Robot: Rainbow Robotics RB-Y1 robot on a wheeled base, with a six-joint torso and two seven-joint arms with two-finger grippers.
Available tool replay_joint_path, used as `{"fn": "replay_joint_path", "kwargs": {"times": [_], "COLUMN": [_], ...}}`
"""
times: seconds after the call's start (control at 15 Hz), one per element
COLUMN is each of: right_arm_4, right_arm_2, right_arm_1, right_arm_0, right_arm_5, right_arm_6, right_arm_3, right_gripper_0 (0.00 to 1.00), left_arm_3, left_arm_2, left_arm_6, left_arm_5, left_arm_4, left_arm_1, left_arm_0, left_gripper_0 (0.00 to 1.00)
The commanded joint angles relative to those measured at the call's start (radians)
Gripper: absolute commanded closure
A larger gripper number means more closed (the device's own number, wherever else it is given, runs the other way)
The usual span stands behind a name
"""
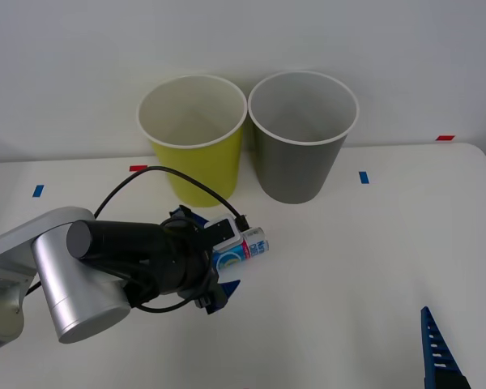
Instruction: Put cans in the gray bin and PET bottles in the light green bin.
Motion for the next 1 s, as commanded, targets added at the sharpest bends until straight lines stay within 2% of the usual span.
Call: {"fn": "replay_joint_path", "kwargs": {"times": [0.07, 0.6, 1.0], "right_arm_4": [0.000, 0.000, 0.000], "right_arm_2": [0.000, 0.000, 0.000], "right_arm_1": [0.000, 0.000, 0.000], "right_arm_0": [0.000, 0.000, 0.000], "right_arm_5": [0.000, 0.000, 0.000], "right_arm_6": [0.000, 0.000, 0.000], "right_arm_3": [0.000, 0.000, 0.000], "right_gripper_0": [0.00, 0.00, 0.00], "left_arm_3": [0.014, 0.101, 0.227], "left_arm_2": [0.000, 0.000, 0.000], "left_arm_6": [-0.006, -0.015, -0.035], "left_arm_5": [0.068, 0.249, 0.263], "left_arm_4": [-0.002, -0.019, -0.014], "left_arm_1": [-0.037, -0.147, -0.219], "left_arm_0": [-0.026, -0.132, -0.153], "left_gripper_0": [0.00, 0.00, 0.00]}}
